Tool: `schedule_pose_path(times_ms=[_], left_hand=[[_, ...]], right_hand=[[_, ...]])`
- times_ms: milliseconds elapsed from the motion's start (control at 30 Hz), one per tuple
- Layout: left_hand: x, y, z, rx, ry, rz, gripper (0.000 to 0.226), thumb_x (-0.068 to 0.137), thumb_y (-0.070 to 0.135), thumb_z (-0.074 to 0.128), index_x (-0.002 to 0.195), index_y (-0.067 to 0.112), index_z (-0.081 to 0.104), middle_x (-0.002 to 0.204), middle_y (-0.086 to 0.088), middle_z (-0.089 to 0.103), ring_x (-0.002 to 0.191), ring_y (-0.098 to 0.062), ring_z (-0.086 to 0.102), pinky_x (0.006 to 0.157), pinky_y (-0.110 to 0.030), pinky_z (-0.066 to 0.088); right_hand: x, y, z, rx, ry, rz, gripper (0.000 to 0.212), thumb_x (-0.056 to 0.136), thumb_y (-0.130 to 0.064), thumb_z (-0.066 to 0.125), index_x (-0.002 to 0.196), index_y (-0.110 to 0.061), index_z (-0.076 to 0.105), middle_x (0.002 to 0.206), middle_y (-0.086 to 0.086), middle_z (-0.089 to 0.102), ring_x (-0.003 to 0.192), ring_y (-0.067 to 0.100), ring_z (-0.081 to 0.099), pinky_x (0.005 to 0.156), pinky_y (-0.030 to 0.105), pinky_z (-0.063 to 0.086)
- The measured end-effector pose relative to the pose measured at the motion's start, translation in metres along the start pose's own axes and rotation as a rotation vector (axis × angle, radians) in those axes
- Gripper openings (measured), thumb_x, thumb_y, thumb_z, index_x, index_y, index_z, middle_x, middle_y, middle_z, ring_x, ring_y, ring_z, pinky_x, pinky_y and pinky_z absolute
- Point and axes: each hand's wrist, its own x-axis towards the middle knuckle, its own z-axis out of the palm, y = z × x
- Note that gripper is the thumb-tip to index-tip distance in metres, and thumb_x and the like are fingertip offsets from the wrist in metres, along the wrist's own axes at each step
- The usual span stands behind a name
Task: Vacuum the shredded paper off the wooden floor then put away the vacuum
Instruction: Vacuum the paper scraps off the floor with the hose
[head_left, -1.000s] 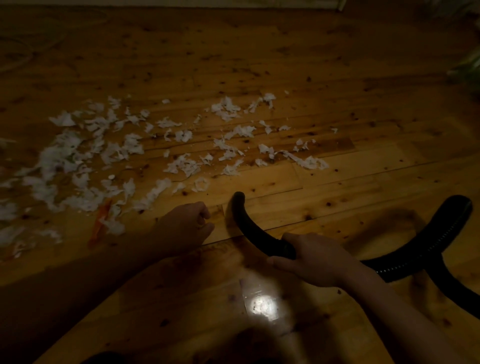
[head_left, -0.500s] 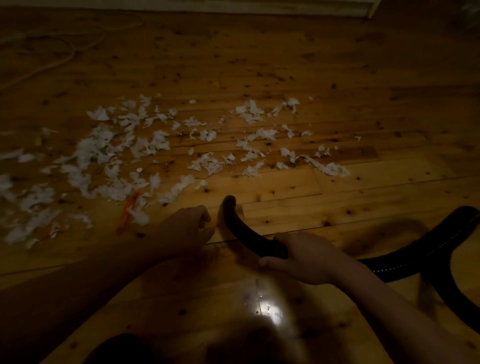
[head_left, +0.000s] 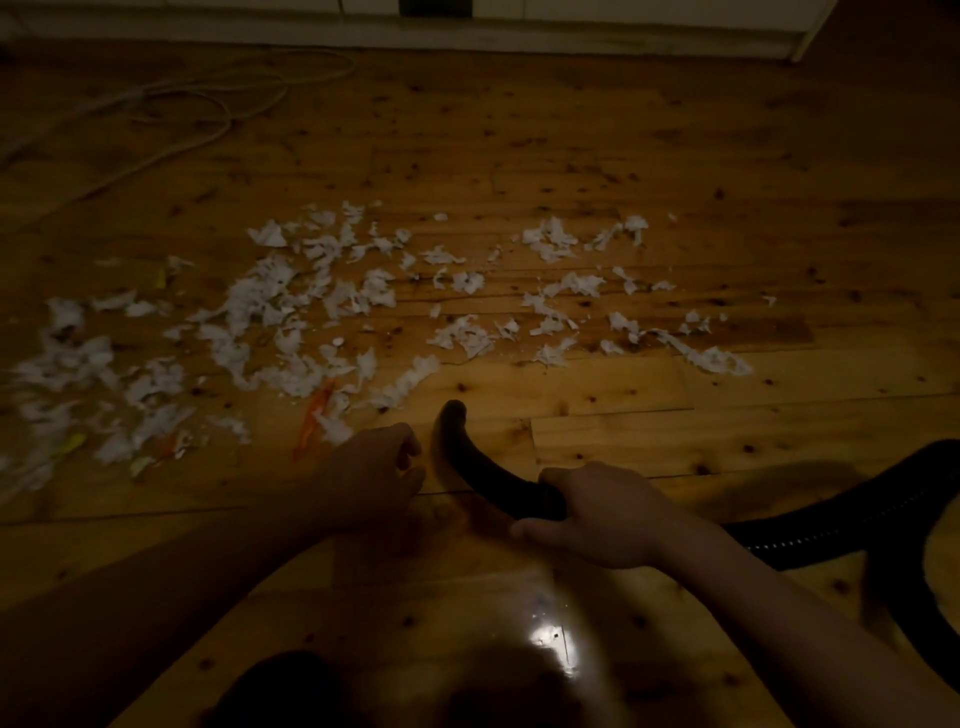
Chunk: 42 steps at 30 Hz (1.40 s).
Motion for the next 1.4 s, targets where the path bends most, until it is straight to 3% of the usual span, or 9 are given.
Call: schedule_pose_path(times_ms=[400, 800, 1067, 1133, 1200, 1233, 1300, 1333, 1400], left_hand=[[-0.03, -0.032, -0.003, -0.025, 0.044, -0.089, 0.028, 0.097, 0.036, 0.05, 0.12, 0.02, 0.051, 0.114, 0.001, 0.056, 0.099, -0.014, 0.057, 0.088, -0.034, 0.052], [-0.04, -0.052, -0.004, -0.011, 0.063, -0.148, 0.024, 0.099, 0.032, 0.05, 0.121, 0.022, 0.051, 0.117, 0.001, 0.057, 0.099, -0.015, 0.059, 0.086, -0.037, 0.054], [-0.055, -0.058, -0.016, 0.07, 0.053, -0.186, 0.032, 0.097, 0.037, 0.052, 0.124, 0.019, 0.051, 0.12, 0.002, 0.057, 0.107, -0.013, 0.056, 0.09, -0.031, 0.05], [-0.059, -0.059, -0.02, 0.07, 0.053, -0.205, 0.033, 0.097, 0.037, 0.051, 0.125, 0.019, 0.051, 0.122, 0.001, 0.057, 0.109, -0.014, 0.056, 0.091, -0.032, 0.05], [-0.064, -0.061, -0.02, 0.072, 0.041, -0.211, 0.033, 0.098, 0.037, 0.05, 0.125, 0.019, 0.05, 0.124, 0.001, 0.056, 0.11, -0.014, 0.055, 0.091, -0.033, 0.05], [-0.067, -0.063, -0.022, 0.078, 0.032, -0.216, 0.033, 0.098, 0.038, 0.05, 0.126, 0.02, 0.049, 0.124, 0.001, 0.056, 0.11, -0.014, 0.055, 0.091, -0.034, 0.05], [-0.071, -0.067, -0.024, 0.091, 0.029, -0.214, 0.033, 0.098, 0.038, 0.049, 0.126, 0.02, 0.049, 0.124, 0.001, 0.056, 0.11, -0.015, 0.055, 0.091, -0.034, 0.05], [-0.072, -0.069, -0.026, 0.094, 0.033, -0.212, 0.034, 0.098, 0.038, 0.049, 0.126, 0.019, 0.049, 0.124, 0.001, 0.056, 0.109, -0.015, 0.055, 0.091, -0.033, 0.049], [-0.071, -0.072, -0.028, 0.091, 0.046, -0.213, 0.034, 0.098, 0.037, 0.049, 0.127, 0.019, 0.048, 0.124, 0.0, 0.056, 0.108, -0.014, 0.055, 0.089, -0.031, 0.049]], right_hand=[[0.017, -0.03, 0.004, 0.0, -0.049, -0.09, 0.054, 0.085, -0.072, 0.048, 0.106, -0.024, 0.056, 0.077, -0.008, 0.054, 0.068, 0.008, 0.053, 0.061, 0.028, 0.042], [0.035, -0.06, 0.012, 0.032, -0.098, -0.229, 0.052, 0.085, -0.071, 0.05, 0.112, -0.027, 0.057, 0.075, -0.009, 0.054, 0.065, 0.008, 0.052, 0.058, 0.028, 0.041], [0.045, -0.063, 0.018, 0.02, -0.142, -0.243, 0.056, 0.086, -0.073, 0.047, 0.117, -0.027, 0.056, 0.092, -0.002, 0.064, 0.077, 0.016, 0.062, 0.069, 0.034, 0.053], [0.047, -0.067, 0.016, 0.035, -0.161, -0.256, 0.048, 0.087, -0.07, 0.048, 0.11, -0.028, 0.056, 0.089, -0.005, 0.062, 0.074, 0.013, 0.061, 0.065, 0.029, 0.049], [0.045, -0.074, 0.01, 0.069, -0.179, -0.294, 0.022, 0.092, -0.063, 0.049, 0.099, -0.043, 0.044, 0.077, -0.016, 0.049, 0.064, 0.003, 0.049, 0.057, 0.019, 0.039], [0.043, -0.08, 0.004, 0.085, -0.182, -0.307, 0.016, 0.094, -0.059, 0.049, 0.103, -0.047, 0.044, 0.073, -0.019, 0.04, 0.059, 0.001, 0.042, 0.054, 0.018, 0.033], [0.044, -0.087, -0.002, 0.067, -0.176, -0.339, 0.036, 0.095, -0.056, 0.048, 0.127, -0.04, 0.045, 0.072, -0.023, 0.031, 0.056, 0.0, 0.034, 0.052, 0.018, 0.028], [0.045, -0.089, -0.003, 0.055, -0.177, -0.346, 0.045, 0.096, -0.056, 0.048, 0.135, -0.035, 0.042, 0.077, -0.025, 0.035, 0.056, -0.001, 0.032, 0.052, 0.018, 0.027], [0.044, -0.092, -0.004, 0.057, -0.17, -0.37, 0.053, 0.095, -0.055, 0.049, 0.141, -0.032, 0.037, 0.105, -0.018, 0.053, 0.058, -0.003, 0.03, 0.052, 0.018, 0.027]])
